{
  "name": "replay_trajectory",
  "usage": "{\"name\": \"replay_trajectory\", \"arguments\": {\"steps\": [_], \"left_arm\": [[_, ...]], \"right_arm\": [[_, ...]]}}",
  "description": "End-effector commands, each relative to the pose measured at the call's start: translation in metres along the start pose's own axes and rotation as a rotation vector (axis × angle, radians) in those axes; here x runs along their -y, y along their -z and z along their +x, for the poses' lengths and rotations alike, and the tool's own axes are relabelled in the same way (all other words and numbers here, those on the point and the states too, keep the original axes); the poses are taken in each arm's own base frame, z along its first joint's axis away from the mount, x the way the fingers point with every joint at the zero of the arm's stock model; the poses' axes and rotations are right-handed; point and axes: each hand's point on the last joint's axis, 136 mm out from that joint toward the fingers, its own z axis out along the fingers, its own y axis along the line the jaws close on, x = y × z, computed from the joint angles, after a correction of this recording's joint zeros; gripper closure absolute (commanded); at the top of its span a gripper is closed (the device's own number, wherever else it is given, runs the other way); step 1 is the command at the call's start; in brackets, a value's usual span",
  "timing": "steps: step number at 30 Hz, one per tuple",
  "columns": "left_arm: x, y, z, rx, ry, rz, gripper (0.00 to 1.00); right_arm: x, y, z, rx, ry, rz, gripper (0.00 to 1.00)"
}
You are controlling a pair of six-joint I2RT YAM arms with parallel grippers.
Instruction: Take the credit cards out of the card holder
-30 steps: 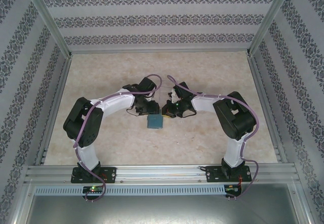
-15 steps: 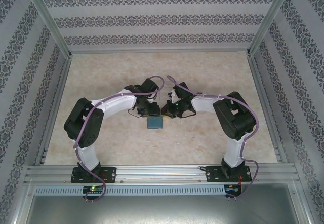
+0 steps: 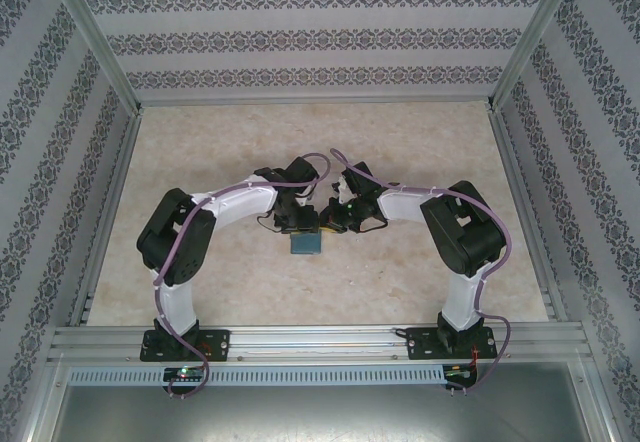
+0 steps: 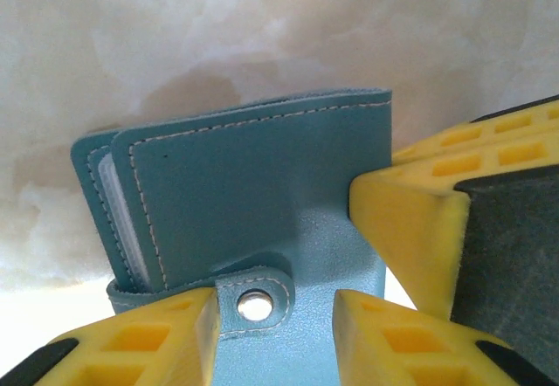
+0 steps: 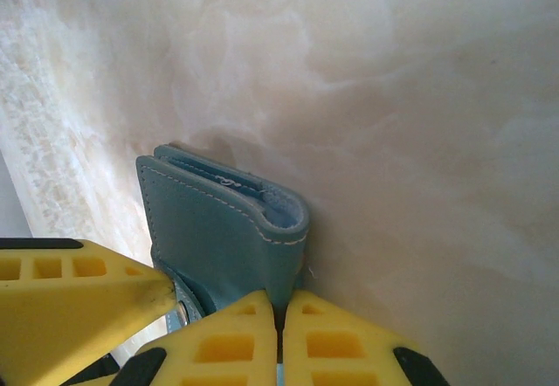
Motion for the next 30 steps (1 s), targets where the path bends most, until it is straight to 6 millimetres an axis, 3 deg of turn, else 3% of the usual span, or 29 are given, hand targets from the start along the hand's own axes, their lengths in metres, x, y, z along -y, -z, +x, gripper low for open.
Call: {"name": "replay_trajectory", "arguments": {"steps": [1,19,30], "left_arm": [[-0.010,-0.010,0.009,-0.042,-0.028,-0.076,0.60],[-0.038,-0.022,0.016,-0.073,-0.055,-0.256,0.68],[-0.034,-0.016,0.011,-0.059,-0.071,-0.258,0.83]], "right_arm": [[0.002,-0.002,0.008,-0.019,-0.007,0.015,0.92],[0.002,-0.002,0.009,-0.023,-0.009,0.017,0.93],[0.004,-0.001,0.009,-0.017,-0.007,0.029,0.95]]}}
